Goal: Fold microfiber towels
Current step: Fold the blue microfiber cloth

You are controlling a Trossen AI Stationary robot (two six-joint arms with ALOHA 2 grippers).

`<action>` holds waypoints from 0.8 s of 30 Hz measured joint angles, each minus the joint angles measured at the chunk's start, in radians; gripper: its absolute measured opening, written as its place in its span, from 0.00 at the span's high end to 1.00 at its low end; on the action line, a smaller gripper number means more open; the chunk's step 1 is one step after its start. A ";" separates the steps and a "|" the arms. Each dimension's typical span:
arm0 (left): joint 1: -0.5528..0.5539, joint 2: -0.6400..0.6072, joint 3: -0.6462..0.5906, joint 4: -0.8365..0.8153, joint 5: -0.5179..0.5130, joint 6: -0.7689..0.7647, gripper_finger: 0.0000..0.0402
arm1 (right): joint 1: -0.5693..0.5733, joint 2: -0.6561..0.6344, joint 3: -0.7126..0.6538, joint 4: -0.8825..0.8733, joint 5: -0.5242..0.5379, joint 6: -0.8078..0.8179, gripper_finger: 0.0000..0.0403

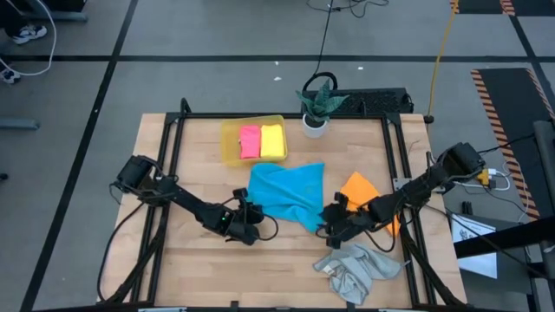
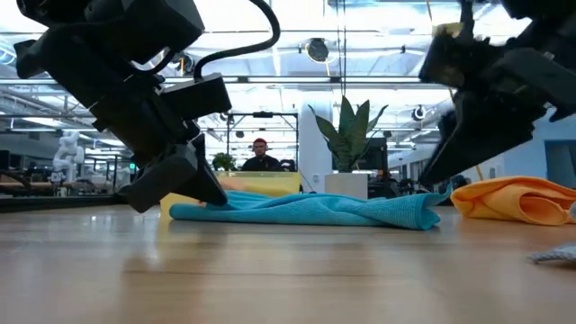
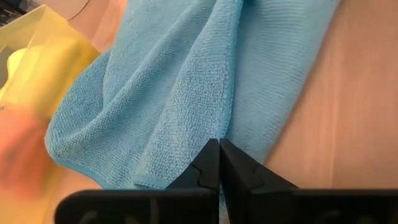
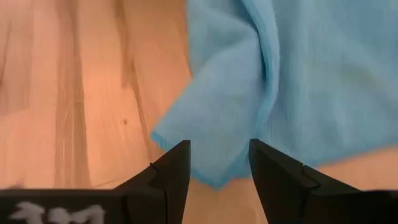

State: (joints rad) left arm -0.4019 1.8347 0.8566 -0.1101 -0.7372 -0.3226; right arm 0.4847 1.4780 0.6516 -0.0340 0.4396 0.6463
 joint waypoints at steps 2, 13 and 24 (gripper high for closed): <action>-0.007 0.000 0.000 0.000 -0.005 0.003 0.99 | 0.000 0.000 -0.014 0.000 -0.004 0.091 0.61; -0.053 -0.050 0.002 -0.044 -0.084 0.031 0.99 | -0.030 0.011 -0.156 0.290 -0.071 0.167 0.77; -0.154 -0.246 0.001 -0.110 -0.087 0.033 0.99 | -0.020 -0.067 -0.151 0.320 -0.055 -0.062 0.99</action>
State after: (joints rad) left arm -0.5560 1.5889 0.8574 -0.2200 -0.8241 -0.2897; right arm 0.4647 1.4115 0.5003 0.2864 0.3842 0.5842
